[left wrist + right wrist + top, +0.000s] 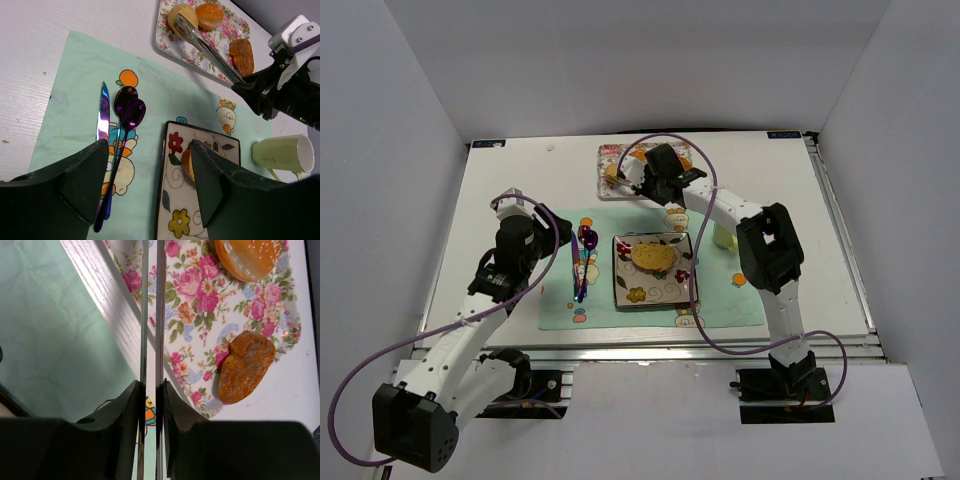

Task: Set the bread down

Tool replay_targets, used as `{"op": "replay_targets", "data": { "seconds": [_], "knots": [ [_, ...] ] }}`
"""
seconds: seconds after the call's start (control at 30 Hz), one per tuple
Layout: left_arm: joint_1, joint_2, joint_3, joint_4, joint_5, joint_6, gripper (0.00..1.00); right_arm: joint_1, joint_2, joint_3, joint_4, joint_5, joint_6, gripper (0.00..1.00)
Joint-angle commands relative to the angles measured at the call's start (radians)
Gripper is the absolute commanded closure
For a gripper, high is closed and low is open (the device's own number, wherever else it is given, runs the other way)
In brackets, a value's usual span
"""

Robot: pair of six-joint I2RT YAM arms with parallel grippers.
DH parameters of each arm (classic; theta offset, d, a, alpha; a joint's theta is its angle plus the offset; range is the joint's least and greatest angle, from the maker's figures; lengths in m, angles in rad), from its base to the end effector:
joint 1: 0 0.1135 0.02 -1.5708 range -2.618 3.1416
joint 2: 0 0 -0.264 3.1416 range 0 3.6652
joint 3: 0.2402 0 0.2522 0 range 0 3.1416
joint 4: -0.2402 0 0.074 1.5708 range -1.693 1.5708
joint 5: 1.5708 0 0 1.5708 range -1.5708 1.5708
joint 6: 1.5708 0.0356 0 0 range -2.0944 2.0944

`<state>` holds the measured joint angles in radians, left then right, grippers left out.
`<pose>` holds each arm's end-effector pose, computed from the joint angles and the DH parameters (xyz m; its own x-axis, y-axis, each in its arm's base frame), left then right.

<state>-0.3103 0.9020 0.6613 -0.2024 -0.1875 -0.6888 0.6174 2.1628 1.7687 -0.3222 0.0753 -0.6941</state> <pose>0.1991 -0.0569 0.2738 -0.4039 -0.5263 -0.7483 -0.1517 0.8452 -0.5125 0.4085 0.2868 0.2220 -0.0718 -0.8333 -0.5481 -0.7506 0.4071 -0.5205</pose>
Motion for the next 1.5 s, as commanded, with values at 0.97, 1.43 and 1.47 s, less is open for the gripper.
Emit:
{"op": "replay_targets", "data": {
  "seconds": [0.97,1.43,1.47],
  "knots": [
    [0.008,0.026,0.003,0.084,0.049,0.005,0.24,0.018,-1.049,-0.925,-0.354,-0.45,-0.124,0.85],
    [0.008,-0.009,-0.011,0.07,0.036,-0.006,0.24,0.019,-1.072,-0.827,-0.356,-0.528,-0.113,0.58],
    [0.008,-0.009,-0.011,0.069,0.037,-0.005,0.24,0.018,-1.071,-0.81,-0.351,-0.531,-0.084,0.59]
  ]
}}
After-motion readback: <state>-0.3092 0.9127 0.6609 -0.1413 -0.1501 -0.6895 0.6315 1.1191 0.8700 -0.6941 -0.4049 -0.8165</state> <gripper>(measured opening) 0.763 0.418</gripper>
